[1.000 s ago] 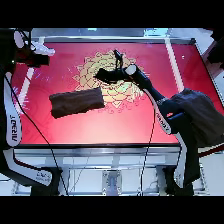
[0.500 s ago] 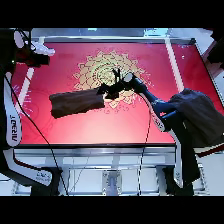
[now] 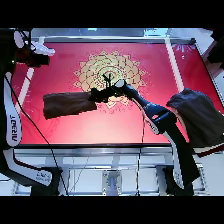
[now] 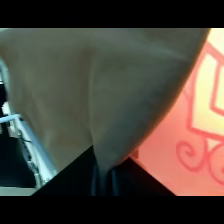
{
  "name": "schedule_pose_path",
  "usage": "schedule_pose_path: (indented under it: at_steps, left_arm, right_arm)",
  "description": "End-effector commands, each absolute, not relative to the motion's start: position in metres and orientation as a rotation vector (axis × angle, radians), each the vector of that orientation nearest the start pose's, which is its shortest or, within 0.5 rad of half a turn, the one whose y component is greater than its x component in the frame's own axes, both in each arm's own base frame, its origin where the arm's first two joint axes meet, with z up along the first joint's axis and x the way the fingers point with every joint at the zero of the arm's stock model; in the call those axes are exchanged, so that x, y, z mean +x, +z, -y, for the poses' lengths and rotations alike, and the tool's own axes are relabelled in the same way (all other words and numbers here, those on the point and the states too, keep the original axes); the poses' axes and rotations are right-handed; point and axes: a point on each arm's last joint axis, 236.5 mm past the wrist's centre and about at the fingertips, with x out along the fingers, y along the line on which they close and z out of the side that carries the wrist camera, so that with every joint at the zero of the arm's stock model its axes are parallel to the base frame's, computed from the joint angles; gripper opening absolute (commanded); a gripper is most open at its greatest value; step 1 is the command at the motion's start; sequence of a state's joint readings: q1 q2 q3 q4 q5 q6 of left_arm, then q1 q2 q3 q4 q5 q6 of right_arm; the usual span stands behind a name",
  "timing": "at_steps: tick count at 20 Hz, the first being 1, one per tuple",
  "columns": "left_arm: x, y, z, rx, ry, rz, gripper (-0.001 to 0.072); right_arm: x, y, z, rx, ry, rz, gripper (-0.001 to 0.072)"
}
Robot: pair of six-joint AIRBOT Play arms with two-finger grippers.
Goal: Fold the shirts.
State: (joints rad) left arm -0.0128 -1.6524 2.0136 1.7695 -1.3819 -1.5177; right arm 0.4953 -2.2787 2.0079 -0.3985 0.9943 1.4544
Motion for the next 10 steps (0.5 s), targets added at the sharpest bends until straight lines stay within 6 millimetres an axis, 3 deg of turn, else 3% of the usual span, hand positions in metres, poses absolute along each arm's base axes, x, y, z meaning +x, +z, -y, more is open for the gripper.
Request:
schedule_pose_path:
  at_steps: [1,4,6,10]
  left_arm:
    - [0.516,0.146,-0.040,0.203,0.113,-1.022,0.0013]
    - [0.516,0.146,-0.040,0.206,0.111,-1.023,0.0013]
    - [0.516,0.146,-0.039,0.205,0.111,-1.023,0.0014]
    - [0.516,0.146,-0.039,0.204,0.111,-1.023,0.0014]
  right_arm:
    - [0.484,-0.013,-0.456,0.917,1.023,-1.179,0.0032]
    - [0.520,0.022,-0.406,0.893,0.993,-1.080,0.0031]
    - [0.540,0.045,-0.355,0.820,0.935,-1.039,0.0031]
    - [0.559,0.069,-0.217,0.625,0.646,-1.062,0.0031]
